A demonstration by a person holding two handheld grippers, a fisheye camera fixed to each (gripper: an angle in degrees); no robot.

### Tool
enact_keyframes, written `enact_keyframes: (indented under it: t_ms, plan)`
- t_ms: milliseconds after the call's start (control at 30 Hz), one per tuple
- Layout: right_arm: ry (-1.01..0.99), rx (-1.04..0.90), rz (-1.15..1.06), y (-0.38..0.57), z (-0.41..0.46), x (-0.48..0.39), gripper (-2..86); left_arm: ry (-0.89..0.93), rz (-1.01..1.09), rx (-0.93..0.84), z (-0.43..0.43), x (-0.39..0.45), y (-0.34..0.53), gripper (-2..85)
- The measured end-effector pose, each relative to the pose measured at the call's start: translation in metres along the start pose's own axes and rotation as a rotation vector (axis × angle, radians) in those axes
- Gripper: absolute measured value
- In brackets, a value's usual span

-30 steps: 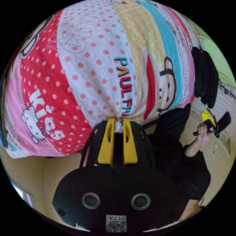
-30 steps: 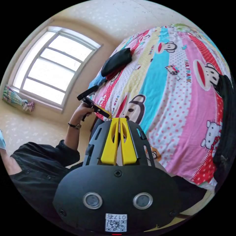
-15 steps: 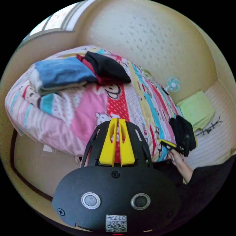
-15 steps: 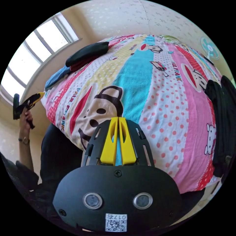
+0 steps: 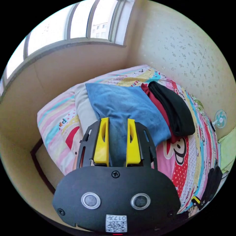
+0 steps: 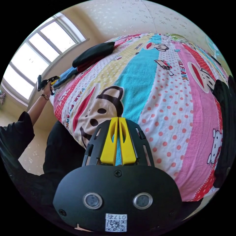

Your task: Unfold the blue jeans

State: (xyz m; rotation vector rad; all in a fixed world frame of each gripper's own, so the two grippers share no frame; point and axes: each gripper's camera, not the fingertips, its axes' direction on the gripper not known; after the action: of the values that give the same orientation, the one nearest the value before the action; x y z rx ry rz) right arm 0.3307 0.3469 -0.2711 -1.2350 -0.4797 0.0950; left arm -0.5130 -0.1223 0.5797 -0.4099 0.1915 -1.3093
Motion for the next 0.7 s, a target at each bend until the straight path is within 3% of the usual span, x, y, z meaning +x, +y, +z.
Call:
enact_keyframes:
  t_ms: [133,267,500,567,633,700]
  plan:
    - [0.021,0.002,-0.017,0.012,0.009,0.013,0.3,0.059,-0.076,0.081,-0.019,-0.018,0.018,5.2]
    - [0.014,0.006,-0.014,0.022,0.017,0.031,0.4,0.116,-0.082,-0.013,-0.017,-0.029,0.005,1.5]
    - [0.01,-0.004,-0.019,0.032,0.014,0.053,0.8,0.492,-0.083,-0.009,-0.084,-0.031,0.028,-0.9]
    - [-0.08,0.073,-0.054,0.03,-0.003,0.053,1.5,0.562,0.014,-0.031,-0.103,-0.01,0.043,-0.8]
    - [-0.208,0.15,-0.122,0.017,-0.014,0.046,2.5,0.494,0.061,-0.092,-0.115,0.006,0.067,-0.5]
    - [-0.282,0.111,-0.182,-0.012,-0.008,0.031,3.8,0.504,0.04,-0.135,-0.11,0.001,0.089,0.4]
